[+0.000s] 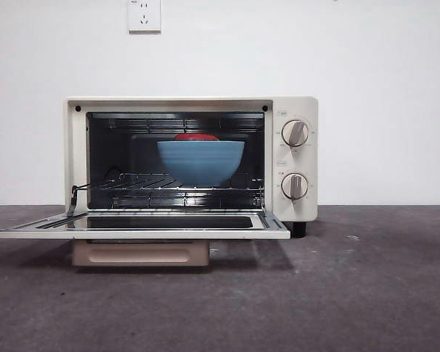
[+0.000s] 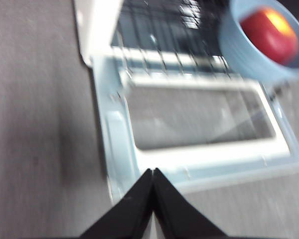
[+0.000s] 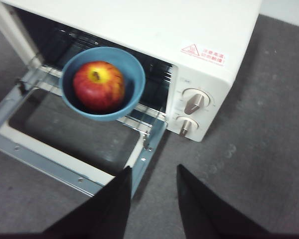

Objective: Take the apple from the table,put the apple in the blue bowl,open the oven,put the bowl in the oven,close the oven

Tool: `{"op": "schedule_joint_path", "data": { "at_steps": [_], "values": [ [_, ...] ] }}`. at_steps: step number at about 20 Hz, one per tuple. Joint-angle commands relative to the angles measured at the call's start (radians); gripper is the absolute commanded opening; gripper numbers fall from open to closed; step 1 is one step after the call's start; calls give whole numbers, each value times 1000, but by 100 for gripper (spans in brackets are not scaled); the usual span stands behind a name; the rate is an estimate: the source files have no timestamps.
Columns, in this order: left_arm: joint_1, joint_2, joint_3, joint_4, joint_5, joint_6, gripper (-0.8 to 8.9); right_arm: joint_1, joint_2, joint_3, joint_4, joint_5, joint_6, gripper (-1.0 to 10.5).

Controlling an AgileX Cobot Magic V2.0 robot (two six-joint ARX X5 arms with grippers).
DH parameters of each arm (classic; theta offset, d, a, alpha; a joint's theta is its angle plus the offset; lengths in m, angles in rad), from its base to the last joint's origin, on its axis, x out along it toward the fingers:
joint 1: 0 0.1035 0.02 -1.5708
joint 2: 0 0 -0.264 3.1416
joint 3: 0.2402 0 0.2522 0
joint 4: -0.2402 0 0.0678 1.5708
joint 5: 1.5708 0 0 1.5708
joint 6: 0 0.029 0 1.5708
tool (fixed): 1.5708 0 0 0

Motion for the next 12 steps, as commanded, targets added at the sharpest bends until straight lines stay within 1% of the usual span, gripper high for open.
{"op": "schedule_joint_path", "data": {
  "at_steps": [1,4,9,12],
  "values": [
    [40,109,5,101,29,-39,6,37,-42,-20,-6,-14,-27,145],
    [75,267,5,211,77,-39,6,65,-119,-100,-6,-22,-27,145],
    [83,472,5,328,82,-30,6,75,-246,-268,-5,-44,-24,145],
    [82,556,5,387,82,-30,6,75,-309,-333,-4,-48,-1,145]
  ]
}}
